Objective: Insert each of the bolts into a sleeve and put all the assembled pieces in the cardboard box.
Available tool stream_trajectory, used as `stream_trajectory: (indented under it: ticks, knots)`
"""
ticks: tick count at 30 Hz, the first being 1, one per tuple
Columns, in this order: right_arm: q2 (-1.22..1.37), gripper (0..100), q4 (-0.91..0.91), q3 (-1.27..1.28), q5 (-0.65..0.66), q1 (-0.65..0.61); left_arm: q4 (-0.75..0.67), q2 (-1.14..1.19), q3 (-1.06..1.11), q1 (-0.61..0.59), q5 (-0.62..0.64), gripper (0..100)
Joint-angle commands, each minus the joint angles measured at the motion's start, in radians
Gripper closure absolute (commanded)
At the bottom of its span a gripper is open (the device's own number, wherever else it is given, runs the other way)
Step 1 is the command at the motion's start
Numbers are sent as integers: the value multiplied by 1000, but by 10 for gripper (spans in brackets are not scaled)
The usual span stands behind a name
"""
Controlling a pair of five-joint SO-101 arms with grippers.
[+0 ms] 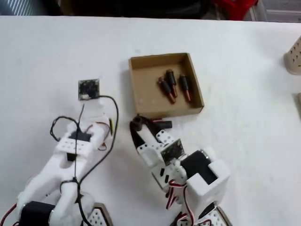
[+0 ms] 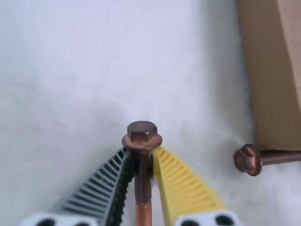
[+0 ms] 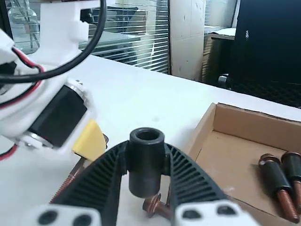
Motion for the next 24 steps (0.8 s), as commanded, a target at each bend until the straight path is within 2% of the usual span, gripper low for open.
stream_trajectory:
  ticks: [1, 6, 12, 18, 24]
  knots:
    - [-22, 983, 22, -5, -37, -8, -114, -44, -6, -10, -8, 978]
    - [84, 983, -8, -55, -40, -5, -347, -44, 20, -27, -11, 978]
    - [171, 983, -71, -81, -38, -10, -789, -44, 163, -18, -12, 977]
    - [173, 983, -71, -83, -38, -10, -844, -44, 172, 41, -12, 977]
    - [176, 983, -71, -84, -38, -10, -1042, -44, 176, 104, -12, 978]
